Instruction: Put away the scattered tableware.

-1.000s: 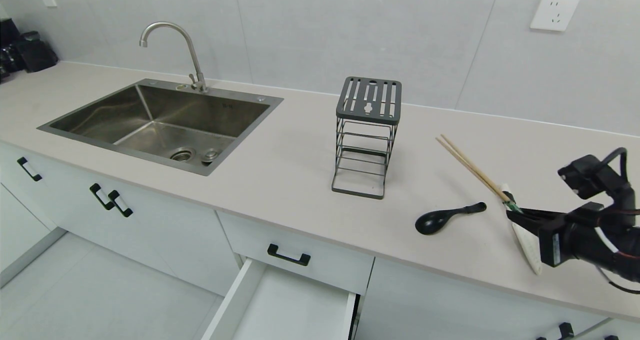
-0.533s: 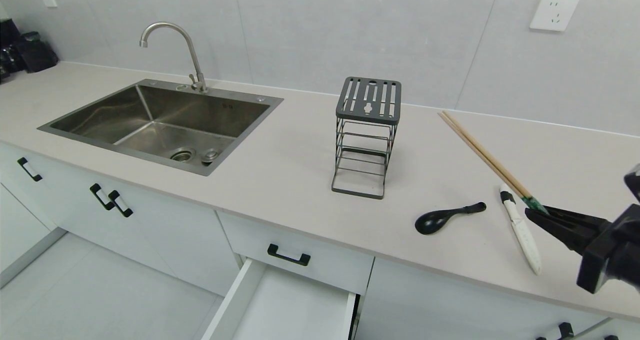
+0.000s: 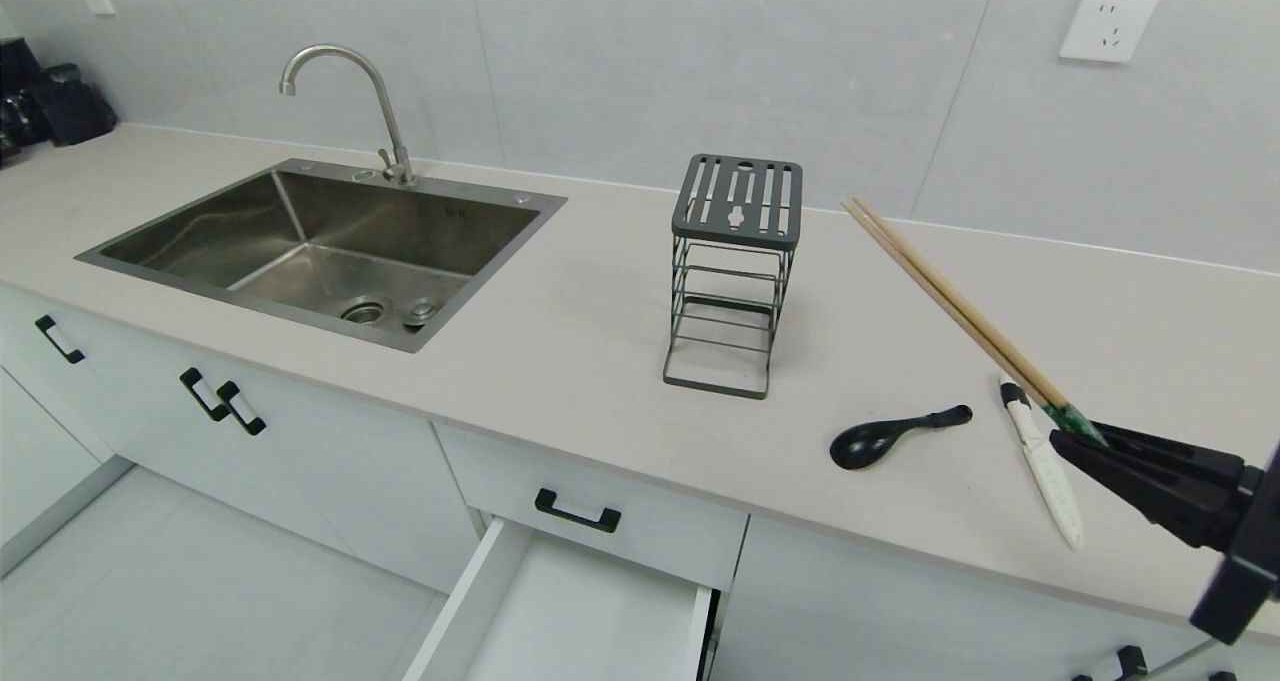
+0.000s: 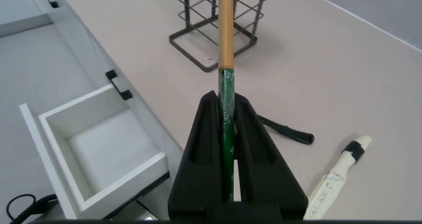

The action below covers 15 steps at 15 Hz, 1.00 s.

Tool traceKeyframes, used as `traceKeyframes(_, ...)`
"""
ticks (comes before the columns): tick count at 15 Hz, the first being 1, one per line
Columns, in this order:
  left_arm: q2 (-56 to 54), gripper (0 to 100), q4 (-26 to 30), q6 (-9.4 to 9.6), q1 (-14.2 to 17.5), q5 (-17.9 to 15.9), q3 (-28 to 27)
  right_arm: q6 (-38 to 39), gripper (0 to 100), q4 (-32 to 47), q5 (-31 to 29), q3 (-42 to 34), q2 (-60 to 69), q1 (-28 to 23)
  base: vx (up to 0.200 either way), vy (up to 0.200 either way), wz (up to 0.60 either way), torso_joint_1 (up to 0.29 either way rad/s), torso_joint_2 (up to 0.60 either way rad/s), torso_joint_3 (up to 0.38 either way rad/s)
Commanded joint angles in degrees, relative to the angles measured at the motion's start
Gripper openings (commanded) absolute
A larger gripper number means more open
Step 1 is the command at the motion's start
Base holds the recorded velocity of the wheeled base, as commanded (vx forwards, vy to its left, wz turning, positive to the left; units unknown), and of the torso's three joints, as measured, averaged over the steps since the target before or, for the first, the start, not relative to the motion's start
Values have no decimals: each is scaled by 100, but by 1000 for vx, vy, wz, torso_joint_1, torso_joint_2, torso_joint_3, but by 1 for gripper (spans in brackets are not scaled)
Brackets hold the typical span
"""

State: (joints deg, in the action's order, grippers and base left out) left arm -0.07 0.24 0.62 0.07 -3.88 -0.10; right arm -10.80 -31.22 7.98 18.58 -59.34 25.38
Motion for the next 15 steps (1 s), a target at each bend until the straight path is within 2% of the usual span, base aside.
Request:
traceKeyframes(1, 7, 100, 2, -1, 1, 1, 1, -1, 0, 107, 10, 5, 11, 248, 0, 0, 0, 0, 0, 0)
traceKeyframes(4, 7, 100, 2, -1, 1, 1, 1, -1, 0, 538, 1, -39, 28, 582, 0, 0, 0, 0, 0, 0)
traceKeyframes(7, 7, 100, 2, -1, 1, 1, 1, -10, 0, 538, 1, -56, 37, 819, 0, 0, 0, 0, 0, 0)
traceKeyframes(10, 7, 100, 2, -1, 1, 1, 1, -27, 0, 538, -51, 111, 11, 1303, 0, 0, 0, 0, 0, 0)
traceKeyframes(15, 7, 100, 2, -1, 1, 1, 1, -106, 0, 573, -131, -30, -200, 1593, 0, 0, 0, 0, 0, 0)
